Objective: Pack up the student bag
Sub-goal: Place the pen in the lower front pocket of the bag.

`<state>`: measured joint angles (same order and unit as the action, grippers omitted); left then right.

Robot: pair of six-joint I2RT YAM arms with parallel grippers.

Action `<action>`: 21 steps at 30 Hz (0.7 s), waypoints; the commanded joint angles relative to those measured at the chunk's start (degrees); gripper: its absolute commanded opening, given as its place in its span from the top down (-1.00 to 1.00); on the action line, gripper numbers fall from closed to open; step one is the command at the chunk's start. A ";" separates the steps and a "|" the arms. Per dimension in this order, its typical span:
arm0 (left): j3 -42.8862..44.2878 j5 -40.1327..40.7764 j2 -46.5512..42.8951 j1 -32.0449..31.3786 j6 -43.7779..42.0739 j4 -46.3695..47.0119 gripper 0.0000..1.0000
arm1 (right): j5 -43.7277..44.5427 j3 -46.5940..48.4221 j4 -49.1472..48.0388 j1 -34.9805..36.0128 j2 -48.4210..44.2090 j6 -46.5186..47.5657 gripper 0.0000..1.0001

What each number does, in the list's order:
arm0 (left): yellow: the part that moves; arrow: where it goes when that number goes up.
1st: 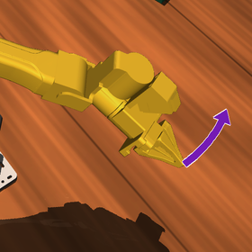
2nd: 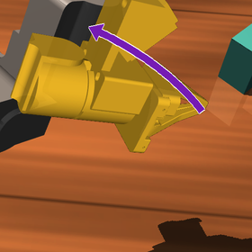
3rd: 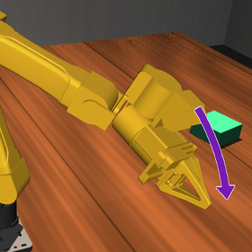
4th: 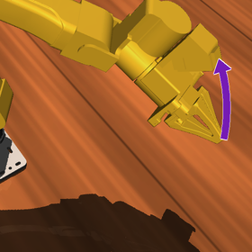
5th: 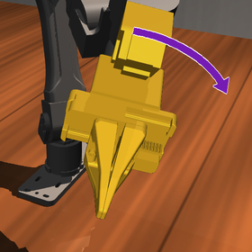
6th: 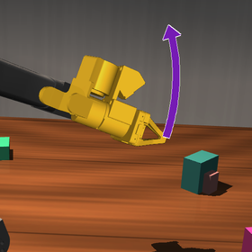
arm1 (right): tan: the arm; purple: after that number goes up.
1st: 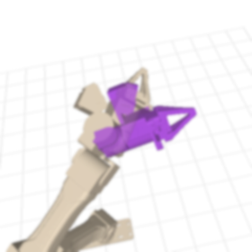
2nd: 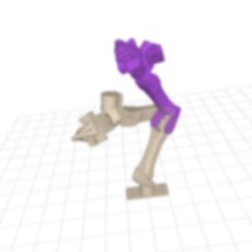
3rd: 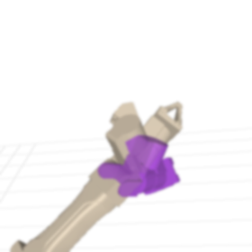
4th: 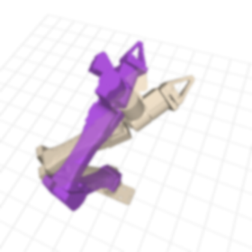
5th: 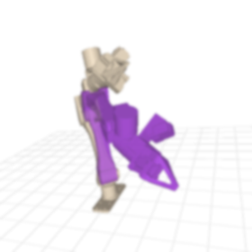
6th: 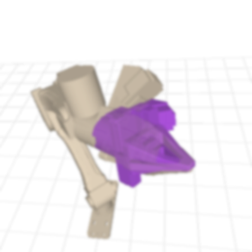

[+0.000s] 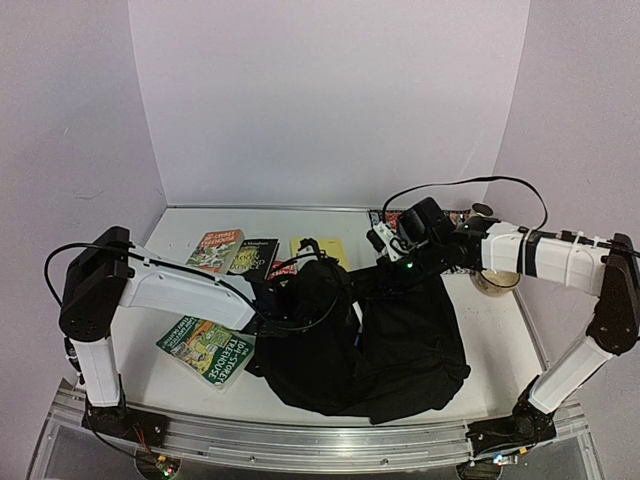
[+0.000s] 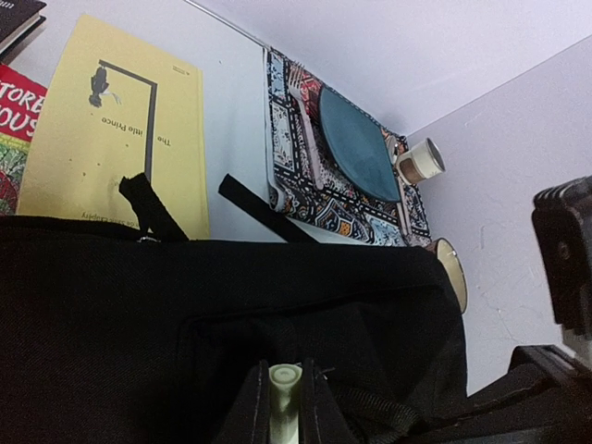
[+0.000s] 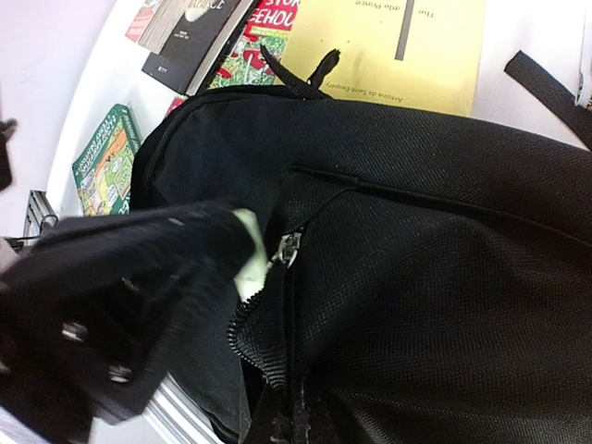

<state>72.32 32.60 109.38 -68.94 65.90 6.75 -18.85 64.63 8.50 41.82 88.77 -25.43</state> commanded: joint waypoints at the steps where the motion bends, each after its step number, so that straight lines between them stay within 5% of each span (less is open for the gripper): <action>1: 3.43 -1.41 1.35 -0.90 -3.11 1.42 1.00 | -2.32 4.37 -3.62 0.63 -2.86 -0.18 1.00; 11: 6.47 -9.49 3.96 -2.53 -6.20 1.42 0.96 | -1.68 5.52 -3.68 0.63 -2.05 0.22 1.00; 21: 4.95 -10.67 2.22 -3.03 -6.85 1.45 0.68 | -0.02 5.20 -3.58 0.63 -2.48 0.60 1.00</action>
<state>75.75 23.94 113.49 -71.28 60.28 6.05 -17.63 66.69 9.74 41.85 88.77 -25.36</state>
